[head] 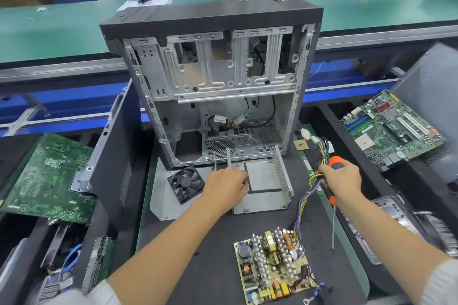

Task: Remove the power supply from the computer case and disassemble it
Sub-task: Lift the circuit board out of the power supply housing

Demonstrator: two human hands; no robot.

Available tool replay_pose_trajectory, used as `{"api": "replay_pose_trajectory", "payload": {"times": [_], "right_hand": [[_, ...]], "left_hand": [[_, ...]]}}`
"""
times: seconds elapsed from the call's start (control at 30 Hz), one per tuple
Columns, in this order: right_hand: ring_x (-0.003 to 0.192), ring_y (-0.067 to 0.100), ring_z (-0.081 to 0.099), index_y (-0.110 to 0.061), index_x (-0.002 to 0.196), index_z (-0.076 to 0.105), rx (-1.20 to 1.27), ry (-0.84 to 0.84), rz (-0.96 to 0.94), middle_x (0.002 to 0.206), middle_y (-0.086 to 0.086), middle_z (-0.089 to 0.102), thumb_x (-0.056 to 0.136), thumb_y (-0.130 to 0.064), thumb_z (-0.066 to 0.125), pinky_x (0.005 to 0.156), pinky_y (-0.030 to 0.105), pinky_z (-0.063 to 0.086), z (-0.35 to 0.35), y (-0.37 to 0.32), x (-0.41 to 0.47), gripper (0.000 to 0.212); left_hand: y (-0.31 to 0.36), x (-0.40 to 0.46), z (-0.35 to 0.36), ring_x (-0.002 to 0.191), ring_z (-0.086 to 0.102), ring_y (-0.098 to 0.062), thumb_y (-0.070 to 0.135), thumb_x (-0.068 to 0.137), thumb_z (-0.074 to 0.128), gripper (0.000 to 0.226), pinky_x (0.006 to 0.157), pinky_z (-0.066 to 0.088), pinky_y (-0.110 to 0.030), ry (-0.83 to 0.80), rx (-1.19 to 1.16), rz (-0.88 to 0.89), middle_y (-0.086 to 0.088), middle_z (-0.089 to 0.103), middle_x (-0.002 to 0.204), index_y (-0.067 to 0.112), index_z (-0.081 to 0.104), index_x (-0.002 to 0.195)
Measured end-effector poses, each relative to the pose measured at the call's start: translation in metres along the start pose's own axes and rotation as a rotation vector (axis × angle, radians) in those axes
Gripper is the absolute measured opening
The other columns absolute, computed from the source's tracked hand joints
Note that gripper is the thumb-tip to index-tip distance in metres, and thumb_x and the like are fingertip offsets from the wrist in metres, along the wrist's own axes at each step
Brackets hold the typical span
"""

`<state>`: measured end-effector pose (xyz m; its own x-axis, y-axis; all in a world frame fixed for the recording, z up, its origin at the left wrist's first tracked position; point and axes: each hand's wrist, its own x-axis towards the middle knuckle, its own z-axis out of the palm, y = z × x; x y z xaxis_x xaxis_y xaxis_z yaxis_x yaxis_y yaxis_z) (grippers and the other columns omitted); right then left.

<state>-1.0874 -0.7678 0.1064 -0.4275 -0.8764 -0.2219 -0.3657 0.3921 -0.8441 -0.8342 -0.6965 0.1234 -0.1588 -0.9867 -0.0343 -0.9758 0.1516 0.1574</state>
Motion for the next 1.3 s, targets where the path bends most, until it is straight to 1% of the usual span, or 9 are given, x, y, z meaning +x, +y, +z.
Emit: {"api": "replay_pose_trajectory", "payload": {"times": [0.27,0.4,0.5,0.63,0.8,0.9,1.07,1.17,1.3], "right_hand": [[0.051,0.018,0.055,-0.031,0.104,0.065,0.157,-0.017,-0.333,0.068,0.002,0.062,0.081,-0.017,0.068,0.057,0.028,0.048,-0.005,-0.006,-0.046,0.027],[0.059,0.006,0.053,-0.028,0.110,0.065,0.051,-0.104,-0.653,0.076,-0.014,0.061,0.081,-0.007,0.069,0.062,0.013,0.045,-0.001,-0.013,-0.059,0.036],[0.067,0.006,0.057,-0.019,0.115,0.066,-0.095,-0.162,-0.743,0.085,-0.005,0.068,0.079,-0.008,0.070,0.064,0.008,0.041,0.016,-0.025,-0.058,0.037],[0.094,0.023,0.065,-0.019,0.124,0.063,-0.384,-0.271,-0.862,0.108,0.004,0.071,0.078,-0.016,0.069,0.080,0.027,0.050,0.040,-0.034,-0.058,0.046],[0.103,0.032,0.061,-0.029,0.134,0.052,-0.744,-0.392,-0.722,0.112,0.008,0.067,0.083,-0.034,0.063,0.077,0.035,0.049,0.069,-0.051,-0.056,0.052],[0.103,0.029,0.061,-0.026,0.131,0.056,-0.629,-0.462,-0.630,0.111,0.007,0.066,0.082,-0.046,0.068,0.082,0.034,0.049,0.066,-0.054,-0.054,0.054],[0.076,0.027,0.057,-0.015,0.092,0.062,-0.479,-0.183,-0.597,0.078,0.004,0.060,0.083,-0.037,0.069,0.062,0.029,0.039,0.032,-0.044,-0.045,0.025],[0.072,0.024,0.055,-0.020,0.089,0.053,-0.600,-0.347,-0.528,0.072,-0.001,0.056,0.082,-0.044,0.069,0.062,0.031,0.042,0.026,-0.030,-0.048,0.030],[0.078,0.028,0.058,-0.017,0.098,0.055,-0.588,-0.263,-0.470,0.084,0.004,0.061,0.086,-0.032,0.066,0.067,0.034,0.048,0.034,-0.020,-0.047,0.022]], "left_hand": [[-0.003,0.004,0.000,0.094,0.061,-0.030,0.020,0.096,0.048,0.020,0.076,0.051,-0.040,-0.033,-0.109,-0.044,-0.010,0.066,0.100,0.008,0.062,0.103],[-0.004,0.005,-0.001,0.094,0.061,-0.029,0.018,0.096,0.048,0.020,0.080,0.052,-0.043,-0.045,-0.141,-0.045,-0.011,0.066,0.099,0.006,0.063,0.103],[-0.004,0.005,-0.002,0.094,0.061,-0.029,0.018,0.096,0.048,0.020,0.081,0.052,-0.043,-0.052,-0.154,-0.048,-0.011,0.065,0.099,0.006,0.063,0.103],[-0.005,0.004,-0.002,0.095,0.060,-0.030,0.019,0.096,0.049,0.019,0.083,0.051,-0.044,-0.074,-0.173,-0.048,-0.011,0.065,0.099,0.007,0.063,0.101],[-0.005,0.005,-0.004,0.092,0.061,-0.029,0.020,0.096,0.050,0.020,0.081,0.052,-0.043,-0.079,-0.212,-0.061,-0.011,0.066,0.097,0.006,0.063,0.101],[-0.006,0.004,-0.005,0.091,0.062,-0.029,0.020,0.096,0.049,0.021,0.080,0.053,-0.042,-0.093,-0.248,-0.073,-0.011,0.066,0.096,0.007,0.063,0.105],[-0.009,0.002,-0.007,0.090,0.057,-0.027,0.017,0.096,0.051,0.016,0.079,0.051,-0.043,0.055,-0.279,-0.129,-0.007,0.051,0.108,0.007,0.056,0.107],[-0.005,0.002,-0.008,0.087,0.057,-0.031,0.024,0.094,0.060,0.029,0.070,0.048,-0.038,0.072,-0.235,-0.247,-0.010,0.043,0.111,0.009,0.043,0.112],[0.000,0.008,-0.004,0.096,0.056,-0.034,0.016,0.093,0.062,0.043,0.072,0.044,-0.036,-0.053,-0.244,-0.272,-0.015,0.045,0.119,0.008,0.034,0.125]]}}
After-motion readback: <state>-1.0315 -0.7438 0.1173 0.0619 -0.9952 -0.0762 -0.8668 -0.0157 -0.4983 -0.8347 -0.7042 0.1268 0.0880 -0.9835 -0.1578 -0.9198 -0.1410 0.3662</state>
